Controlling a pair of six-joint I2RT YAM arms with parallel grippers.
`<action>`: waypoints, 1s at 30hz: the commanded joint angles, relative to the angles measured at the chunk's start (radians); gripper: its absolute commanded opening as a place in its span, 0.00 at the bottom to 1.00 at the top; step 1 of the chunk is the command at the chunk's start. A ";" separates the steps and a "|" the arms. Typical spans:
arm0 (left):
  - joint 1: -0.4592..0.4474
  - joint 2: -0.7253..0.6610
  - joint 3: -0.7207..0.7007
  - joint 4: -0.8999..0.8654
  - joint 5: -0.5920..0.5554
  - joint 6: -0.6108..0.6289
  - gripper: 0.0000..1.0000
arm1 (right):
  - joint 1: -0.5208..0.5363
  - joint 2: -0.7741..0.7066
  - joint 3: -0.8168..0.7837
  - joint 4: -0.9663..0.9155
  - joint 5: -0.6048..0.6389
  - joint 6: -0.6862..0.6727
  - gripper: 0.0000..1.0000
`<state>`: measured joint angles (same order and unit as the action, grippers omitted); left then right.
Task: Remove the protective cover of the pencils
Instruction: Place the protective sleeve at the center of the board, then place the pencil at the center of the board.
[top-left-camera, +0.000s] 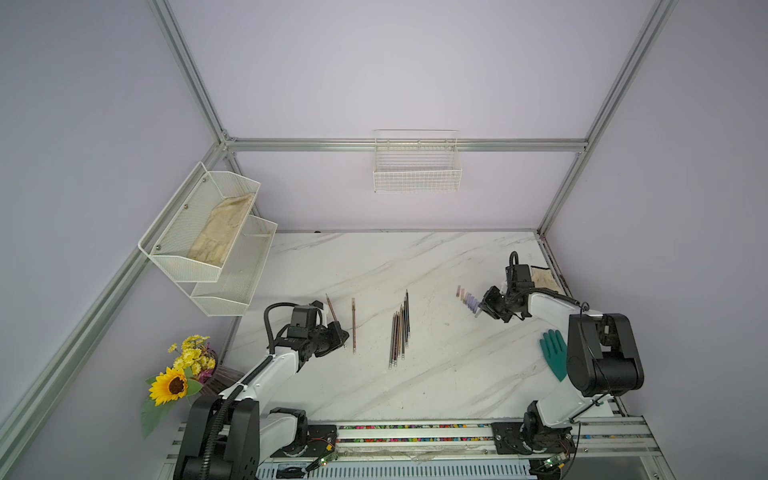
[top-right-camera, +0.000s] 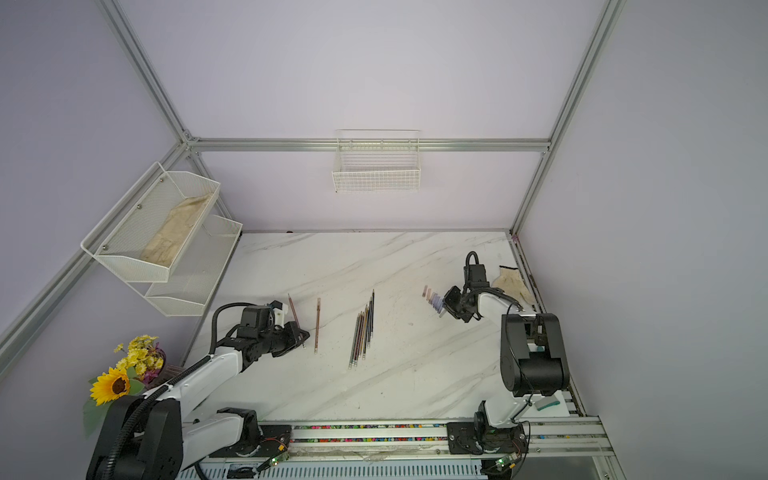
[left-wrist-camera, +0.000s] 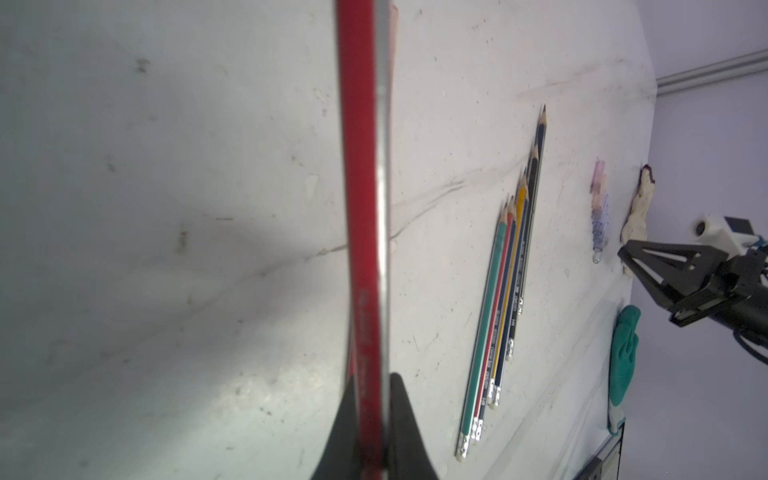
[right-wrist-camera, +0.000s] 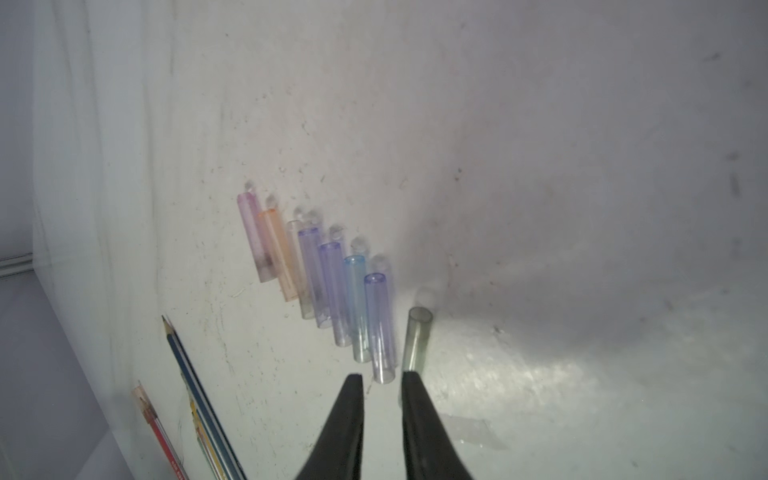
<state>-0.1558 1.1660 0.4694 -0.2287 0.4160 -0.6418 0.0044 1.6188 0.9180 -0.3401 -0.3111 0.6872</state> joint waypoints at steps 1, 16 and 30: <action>-0.102 0.028 0.117 -0.027 -0.037 0.033 0.00 | -0.004 -0.077 0.019 0.016 -0.012 -0.031 0.21; -0.343 0.365 0.352 -0.052 -0.010 0.108 0.00 | 0.001 -0.243 -0.137 0.162 -0.255 -0.154 0.22; -0.378 0.379 0.329 -0.038 -0.053 0.041 0.14 | 0.002 -0.241 -0.123 0.149 -0.278 -0.176 0.23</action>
<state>-0.5270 1.5562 0.7444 -0.2821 0.3740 -0.5831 0.0036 1.3750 0.7849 -0.2089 -0.5739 0.5335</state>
